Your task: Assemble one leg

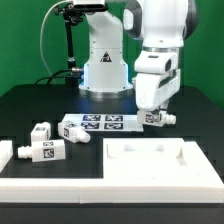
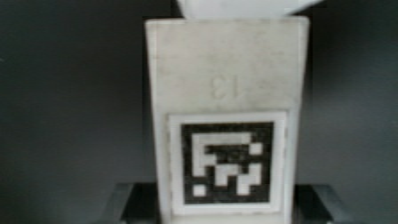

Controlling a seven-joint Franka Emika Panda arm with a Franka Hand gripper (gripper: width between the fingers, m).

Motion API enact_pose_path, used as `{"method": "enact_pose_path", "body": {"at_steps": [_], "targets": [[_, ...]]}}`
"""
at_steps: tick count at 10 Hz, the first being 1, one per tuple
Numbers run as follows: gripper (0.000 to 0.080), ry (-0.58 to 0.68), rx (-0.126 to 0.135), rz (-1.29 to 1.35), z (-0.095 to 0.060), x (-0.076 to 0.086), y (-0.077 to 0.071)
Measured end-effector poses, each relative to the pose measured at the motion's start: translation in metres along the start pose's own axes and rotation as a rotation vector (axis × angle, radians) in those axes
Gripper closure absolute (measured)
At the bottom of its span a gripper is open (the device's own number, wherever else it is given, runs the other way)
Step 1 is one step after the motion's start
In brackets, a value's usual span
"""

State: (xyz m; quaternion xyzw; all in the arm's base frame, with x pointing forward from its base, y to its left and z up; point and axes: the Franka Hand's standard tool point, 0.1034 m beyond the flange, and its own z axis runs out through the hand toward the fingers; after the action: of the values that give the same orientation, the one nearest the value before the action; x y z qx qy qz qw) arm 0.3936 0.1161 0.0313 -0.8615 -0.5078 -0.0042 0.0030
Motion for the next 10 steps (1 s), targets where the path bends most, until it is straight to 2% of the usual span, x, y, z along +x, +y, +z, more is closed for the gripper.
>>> {"method": "enact_pose_path", "body": {"at_steps": [4,5,7,8,9,10], "targets": [[0.0514,-0.001,0.002,0.101,0.001,-0.003,0.002],[0.0514,0.006,-0.011,-0.041,0.000,0.000,0.003],[0.0514,-0.006,-0.017,-0.270,-0.009,0.014,0.010],[0.0514,-0.002,-0.031,-0.391,-0.009,0.018,0.010],[0.0514,-0.002,-0.029,-0.441,-0.006,0.008,0.009],[0.0514,-0.008,-0.027,-0.478,-0.006,0.007,0.010]]}}
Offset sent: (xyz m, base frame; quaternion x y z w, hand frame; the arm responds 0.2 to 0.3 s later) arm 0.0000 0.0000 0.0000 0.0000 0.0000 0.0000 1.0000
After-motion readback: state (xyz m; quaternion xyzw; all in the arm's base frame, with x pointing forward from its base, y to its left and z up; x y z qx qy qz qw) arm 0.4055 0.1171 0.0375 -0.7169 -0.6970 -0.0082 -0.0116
